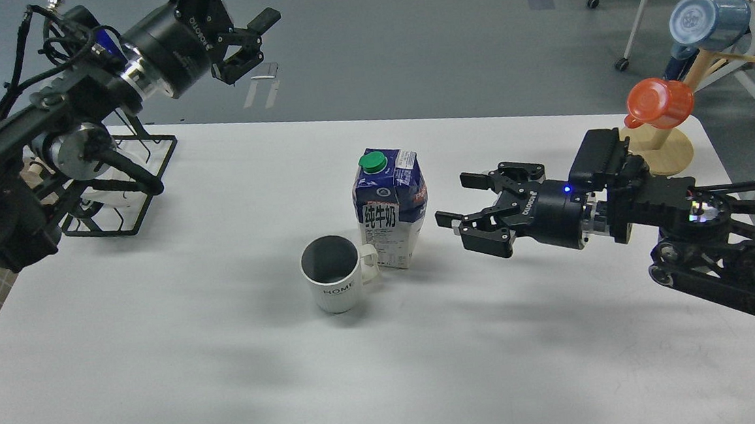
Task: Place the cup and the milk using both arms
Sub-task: 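Open the right gripper and withdraw it from the milk carton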
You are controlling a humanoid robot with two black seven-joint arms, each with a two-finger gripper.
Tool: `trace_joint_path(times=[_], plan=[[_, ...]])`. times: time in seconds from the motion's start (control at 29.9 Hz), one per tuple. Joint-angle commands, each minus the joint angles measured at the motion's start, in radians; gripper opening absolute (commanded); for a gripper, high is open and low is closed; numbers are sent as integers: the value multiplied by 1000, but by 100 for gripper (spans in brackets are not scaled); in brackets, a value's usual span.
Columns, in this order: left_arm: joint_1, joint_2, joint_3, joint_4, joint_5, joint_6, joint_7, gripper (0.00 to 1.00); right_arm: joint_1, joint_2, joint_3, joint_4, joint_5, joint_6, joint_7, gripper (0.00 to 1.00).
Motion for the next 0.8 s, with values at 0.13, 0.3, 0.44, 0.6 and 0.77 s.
trace_joint_path(times=[0.13,0.3,0.44,0.6,0.77], plan=[[5,-9,-1,2,0,14,-4,98,7,-263,201,144,45,85,52,90],[6,-15,-24,17,0,17,-6,98,38,-293,387,132,249,232,47,92],[8,-35,-47,66,2,16,3,98,85,-276,487,57,401,369,52,94],[-3,-89,-49,199,2,3,8,98,125,-118,617,-164,639,543,56,98],[-5,-150,-51,285,2,0,-3,98,167,100,740,-452,774,639,58,99]])
